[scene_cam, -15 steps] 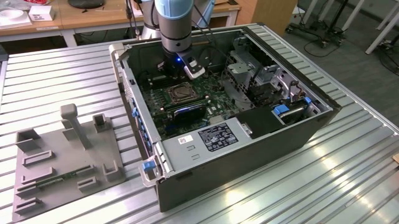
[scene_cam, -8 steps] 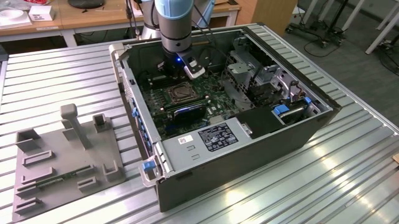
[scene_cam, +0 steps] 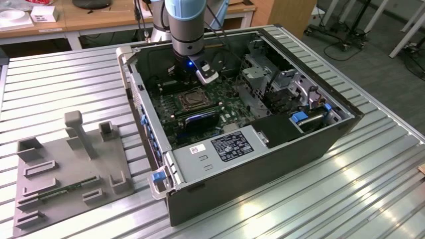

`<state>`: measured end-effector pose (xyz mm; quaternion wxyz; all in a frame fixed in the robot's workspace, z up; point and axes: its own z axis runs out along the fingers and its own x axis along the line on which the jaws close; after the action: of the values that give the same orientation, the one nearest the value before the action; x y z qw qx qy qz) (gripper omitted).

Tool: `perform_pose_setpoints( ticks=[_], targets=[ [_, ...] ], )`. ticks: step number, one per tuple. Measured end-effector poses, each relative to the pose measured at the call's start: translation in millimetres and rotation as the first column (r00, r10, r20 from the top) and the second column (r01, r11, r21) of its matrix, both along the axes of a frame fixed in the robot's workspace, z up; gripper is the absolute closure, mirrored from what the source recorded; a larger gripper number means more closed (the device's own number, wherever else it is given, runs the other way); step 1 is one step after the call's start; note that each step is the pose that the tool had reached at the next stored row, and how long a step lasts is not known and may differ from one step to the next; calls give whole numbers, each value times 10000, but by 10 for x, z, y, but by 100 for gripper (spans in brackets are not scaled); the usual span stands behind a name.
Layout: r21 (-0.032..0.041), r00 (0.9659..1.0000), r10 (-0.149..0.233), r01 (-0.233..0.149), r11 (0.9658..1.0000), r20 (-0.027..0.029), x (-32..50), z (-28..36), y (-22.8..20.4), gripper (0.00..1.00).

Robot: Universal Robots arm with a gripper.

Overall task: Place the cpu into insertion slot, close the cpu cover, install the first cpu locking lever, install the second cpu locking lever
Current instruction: 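Install the first cpu locking lever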

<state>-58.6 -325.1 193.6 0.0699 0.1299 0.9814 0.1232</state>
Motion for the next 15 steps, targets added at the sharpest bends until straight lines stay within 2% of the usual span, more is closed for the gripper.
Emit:
perform_pose_setpoints(
  ticks=[8,15],
  targets=[
    [3,10000,0,0,10000,2,0,43,0,89],
    [0,10000,0,0,10000,0,0,47,4,89]
  ],
)
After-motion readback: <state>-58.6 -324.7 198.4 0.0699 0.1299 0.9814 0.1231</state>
